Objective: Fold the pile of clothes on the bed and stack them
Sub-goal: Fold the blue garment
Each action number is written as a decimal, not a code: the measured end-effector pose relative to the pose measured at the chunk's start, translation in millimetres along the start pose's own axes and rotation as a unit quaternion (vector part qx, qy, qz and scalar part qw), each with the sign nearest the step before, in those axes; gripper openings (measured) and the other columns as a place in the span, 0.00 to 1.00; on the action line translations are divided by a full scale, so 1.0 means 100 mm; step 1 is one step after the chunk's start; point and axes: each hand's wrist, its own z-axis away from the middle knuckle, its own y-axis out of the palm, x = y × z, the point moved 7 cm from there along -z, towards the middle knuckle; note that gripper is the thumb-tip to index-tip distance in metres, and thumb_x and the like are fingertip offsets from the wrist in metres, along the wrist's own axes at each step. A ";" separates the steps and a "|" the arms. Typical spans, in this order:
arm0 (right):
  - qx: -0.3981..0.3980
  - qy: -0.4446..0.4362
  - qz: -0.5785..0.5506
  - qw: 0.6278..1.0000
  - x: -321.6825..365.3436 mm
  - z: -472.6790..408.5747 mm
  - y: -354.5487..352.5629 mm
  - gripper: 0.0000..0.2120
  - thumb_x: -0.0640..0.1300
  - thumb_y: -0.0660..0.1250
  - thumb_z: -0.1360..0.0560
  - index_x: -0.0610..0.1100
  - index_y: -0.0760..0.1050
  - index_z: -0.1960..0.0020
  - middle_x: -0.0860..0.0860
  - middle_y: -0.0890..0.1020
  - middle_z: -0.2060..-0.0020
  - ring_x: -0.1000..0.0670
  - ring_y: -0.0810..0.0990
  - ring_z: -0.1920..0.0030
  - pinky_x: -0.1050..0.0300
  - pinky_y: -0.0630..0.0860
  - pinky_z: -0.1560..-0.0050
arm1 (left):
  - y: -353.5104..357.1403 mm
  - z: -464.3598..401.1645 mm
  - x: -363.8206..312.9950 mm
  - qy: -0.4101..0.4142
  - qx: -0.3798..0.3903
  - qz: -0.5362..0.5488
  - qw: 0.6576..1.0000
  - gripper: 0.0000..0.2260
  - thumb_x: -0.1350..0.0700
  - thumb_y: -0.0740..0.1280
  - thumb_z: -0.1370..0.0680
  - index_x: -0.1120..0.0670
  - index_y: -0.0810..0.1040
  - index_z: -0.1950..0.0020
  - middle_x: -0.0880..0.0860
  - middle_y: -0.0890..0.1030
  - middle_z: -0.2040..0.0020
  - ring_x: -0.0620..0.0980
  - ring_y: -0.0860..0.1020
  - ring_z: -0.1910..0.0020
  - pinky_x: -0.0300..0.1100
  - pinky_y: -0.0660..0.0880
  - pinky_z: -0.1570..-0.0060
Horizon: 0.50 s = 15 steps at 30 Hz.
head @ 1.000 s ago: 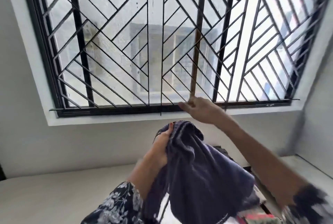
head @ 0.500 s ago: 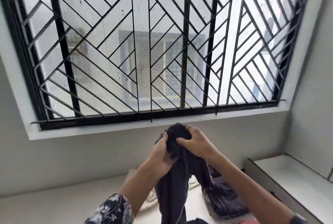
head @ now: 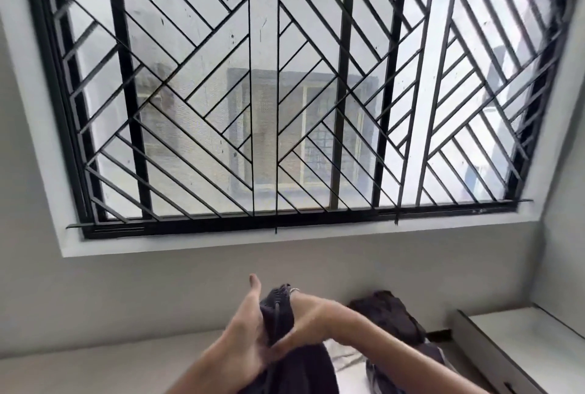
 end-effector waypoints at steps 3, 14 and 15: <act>-0.034 -0.009 -0.103 0.994 -0.09 -0.03 0.11 0.25 0.46 0.77 0.43 0.46 0.76 0.47 0.50 0.84 0.52 0.50 0.82 0.51 0.50 0.80 0.46 | -0.11 -0.03 0.16 0.027 -0.031 -0.146 0.988 0.34 0.38 0.58 0.23 0.68 0.70 0.33 0.61 0.82 0.60 0.47 0.81 0.73 0.37 0.77 0.74; 0.105 -0.105 0.072 0.986 0.56 -0.09 -0.13 0.14 0.45 0.70 0.36 0.44 0.78 0.51 0.49 0.83 0.58 0.49 0.82 0.58 0.54 0.79 0.58 | -0.60 0.40 -0.61 0.080 -0.030 -0.762 0.642 0.56 0.22 0.61 0.45 0.43 0.48 0.22 0.42 0.54 0.23 0.43 0.53 0.24 0.42 0.52 0.26; 0.118 -0.125 0.063 0.983 0.68 -0.05 -0.20 0.13 0.43 0.71 0.35 0.42 0.78 0.51 0.50 0.82 0.60 0.53 0.81 0.62 0.57 0.78 0.60 | -0.52 0.41 -0.66 0.117 0.015 -0.739 0.664 0.53 0.29 0.70 0.40 0.41 0.47 0.23 0.38 0.52 0.24 0.39 0.49 0.25 0.39 0.49 0.26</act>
